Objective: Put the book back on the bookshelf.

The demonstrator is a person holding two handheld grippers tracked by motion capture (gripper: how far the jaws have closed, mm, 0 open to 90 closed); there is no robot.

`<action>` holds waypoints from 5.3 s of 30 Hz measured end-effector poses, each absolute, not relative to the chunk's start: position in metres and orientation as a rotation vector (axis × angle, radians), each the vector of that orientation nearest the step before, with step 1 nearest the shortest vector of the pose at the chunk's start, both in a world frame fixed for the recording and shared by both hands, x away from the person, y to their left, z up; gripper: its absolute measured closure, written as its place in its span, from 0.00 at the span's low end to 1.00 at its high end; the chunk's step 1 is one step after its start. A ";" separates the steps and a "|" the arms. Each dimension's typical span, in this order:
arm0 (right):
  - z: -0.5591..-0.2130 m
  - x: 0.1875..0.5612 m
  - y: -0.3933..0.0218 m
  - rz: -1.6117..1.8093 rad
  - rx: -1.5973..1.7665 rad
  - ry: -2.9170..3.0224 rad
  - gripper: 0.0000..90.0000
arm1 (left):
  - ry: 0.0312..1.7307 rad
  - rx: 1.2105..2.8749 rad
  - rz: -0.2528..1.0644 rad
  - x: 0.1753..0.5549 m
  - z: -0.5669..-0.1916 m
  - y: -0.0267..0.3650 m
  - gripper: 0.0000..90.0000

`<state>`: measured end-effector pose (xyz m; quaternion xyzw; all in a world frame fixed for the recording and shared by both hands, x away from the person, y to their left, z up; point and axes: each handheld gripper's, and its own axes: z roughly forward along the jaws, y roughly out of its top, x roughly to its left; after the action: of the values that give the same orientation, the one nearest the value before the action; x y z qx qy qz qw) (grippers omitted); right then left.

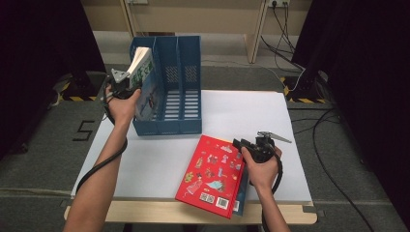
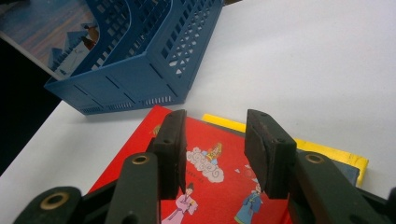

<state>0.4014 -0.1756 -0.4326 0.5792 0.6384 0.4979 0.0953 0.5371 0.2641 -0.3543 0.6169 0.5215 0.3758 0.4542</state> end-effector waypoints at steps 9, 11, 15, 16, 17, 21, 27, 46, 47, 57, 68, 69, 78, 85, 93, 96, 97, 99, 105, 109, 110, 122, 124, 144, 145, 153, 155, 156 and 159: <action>-0.433 0.402 -0.178 1.478 1.717 1.888 0.66 | 1.244 1.510 0.943 0.540 -0.357 0.261 0.82; -0.433 0.402 -0.178 1.481 1.727 1.883 0.66 | 1.240 1.508 0.942 0.541 -0.356 0.262 0.82; -0.434 0.402 -0.178 1.483 1.724 1.881 0.66 | 1.233 1.506 0.983 0.543 -0.355 0.263 0.82; -0.434 0.402 -0.179 1.479 1.725 1.883 0.66 | 1.238 1.500 0.984 0.543 -0.354 0.264 0.82; -0.434 0.402 -0.179 1.479 1.723 1.884 0.67 | 1.241 1.496 0.985 0.544 -0.354 0.265 0.82; -0.434 0.402 -0.180 1.484 1.728 1.879 0.67 | 1.252 1.484 0.987 0.548 -0.352 0.267 0.82; -0.433 0.403 -0.182 1.485 1.726 1.875 0.67 | 1.248 1.473 1.007 0.556 -0.349 0.263 0.82; -0.435 0.404 -0.186 1.480 1.739 1.858 0.68 | 1.260 1.439 1.070 0.580 -0.352 0.258 0.82; -0.435 0.405 -0.187 1.482 1.738 1.859 0.68 | 1.265 1.443 1.067 0.580 -0.354 0.258 0.82; -0.434 0.403 -0.190 1.481 1.741 1.848 0.68 | 1.253 1.534 1.025 0.572 -0.355 0.259 0.81; -0.433 0.400 -0.193 1.492 1.759 1.831 0.68 | 1.277 1.605 0.988 0.566 -0.348 0.262 0.79; -0.433 0.400 -0.193 1.493 1.767 1.830 0.68 | 1.287 1.605 0.978 0.566 -0.347 0.263 0.79; -0.434 0.400 -0.193 1.489 1.754 1.839 0.67 | 1.342 1.583 0.911 0.564 -0.351 0.274 0.73; -0.434 0.401 -0.192 1.488 1.757 1.842 0.67 | 1.355 1.584 0.874 0.565 -0.351 0.275 0.69; -0.434 0.401 -0.194 1.486 1.756 1.844 0.67 | 1.364 1.611 0.853 0.569 -0.351 0.273 0.76; -0.435 0.401 -0.194 1.488 1.761 1.841 0.67 | 1.365 1.621 0.858 0.569 -0.350 0.273 0.78; -0.435 0.401 -0.194 1.487 1.765 1.840 0.67 | 1.367 1.626 0.860 0.569 -0.350 0.272 0.79; -0.434 0.401 -0.194 1.487 1.772 1.838 0.67 | 1.372 1.628 0.851 0.570 -0.349 0.273 0.80; -0.434 0.401 -0.194 1.489 1.767 1.842 0.67 | 1.367 1.626 0.839 0.570 -0.349 0.275 0.82; -0.435 0.402 -0.194 1.482 1.765 1.842 0.67 | 1.344 1.600 0.845 0.569 -0.352 0.275 0.82; -0.435 0.402 -0.195 1.484 1.765 1.843 0.67 | 1.346 1.593 0.846 0.569 -0.352 0.274 0.82; -0.435 0.403 -0.195 1.481 1.764 1.845 0.68 | 1.316 1.562 0.909 0.571 -0.343 0.269 0.82; -0.435 0.403 -0.195 1.482 1.764 1.846 0.68 | 1.302 1.542 0.927 0.572 -0.341 0.268 0.82; -0.436 0.403 -0.195 1.478 1.762 1.842 0.68 | 1.379 1.475 0.951 0.577 -0.361 0.277 0.81; -0.435 0.403 -0.196 1.476 1.757 1.842 0.68 | 1.381 1.475 0.951 0.576 -0.360 0.278 0.80; -0.433 0.401 -0.195 1.476 1.761 1.841 0.67 | 1.388 1.454 0.930 0.569 -0.349 0.281 0.68; -0.433 0.401 -0.194 1.475 1.756 1.842 0.67 | 1.386 1.455 0.924 0.566 -0.346 0.282 0.65; -0.433 0.401 -0.194 1.475 1.756 1.847 0.67 | 1.384 1.463 0.927 0.566 -0.345 0.282 0.63; -0.433 0.401 -0.193 1.478 1.765 1.848 0.67 | 1.380 1.461 0.933 0.564 -0.345 0.282 0.60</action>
<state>0.4006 -0.1926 -0.4328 0.5952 0.6232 0.4984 0.0944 0.5636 0.2817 -0.3445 0.5899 0.5573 0.3767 0.4466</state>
